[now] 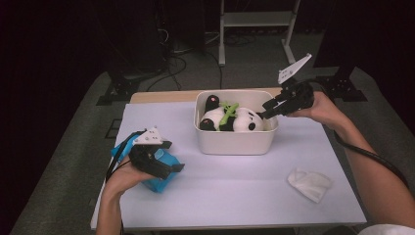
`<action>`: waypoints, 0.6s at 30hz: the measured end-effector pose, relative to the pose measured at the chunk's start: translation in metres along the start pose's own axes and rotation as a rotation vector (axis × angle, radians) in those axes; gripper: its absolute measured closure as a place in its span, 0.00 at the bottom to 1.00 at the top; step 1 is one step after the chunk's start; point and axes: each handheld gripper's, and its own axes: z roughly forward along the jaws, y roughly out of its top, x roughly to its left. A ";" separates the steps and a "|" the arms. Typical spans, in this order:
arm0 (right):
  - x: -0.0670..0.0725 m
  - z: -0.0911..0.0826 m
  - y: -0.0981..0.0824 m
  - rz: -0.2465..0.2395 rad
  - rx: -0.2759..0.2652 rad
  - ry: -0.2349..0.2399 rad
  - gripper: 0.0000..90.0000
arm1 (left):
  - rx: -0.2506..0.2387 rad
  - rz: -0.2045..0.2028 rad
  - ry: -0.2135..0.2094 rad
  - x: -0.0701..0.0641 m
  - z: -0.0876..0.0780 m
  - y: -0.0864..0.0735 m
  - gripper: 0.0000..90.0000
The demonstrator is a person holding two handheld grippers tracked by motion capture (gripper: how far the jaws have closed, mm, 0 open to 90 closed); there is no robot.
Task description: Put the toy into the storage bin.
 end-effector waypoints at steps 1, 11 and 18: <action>0.001 -0.001 -0.001 0.004 -0.002 0.000 0.61 | 0.000 0.000 0.000 0.000 0.000 0.000 0.10; 0.005 -0.007 -0.016 0.023 -0.015 -0.016 0.59 | 0.001 -0.003 -0.003 0.000 0.001 0.000 0.10; 0.008 -0.012 -0.028 0.046 -0.025 -0.024 0.58 | 0.005 -0.004 -0.006 0.000 0.002 0.000 0.10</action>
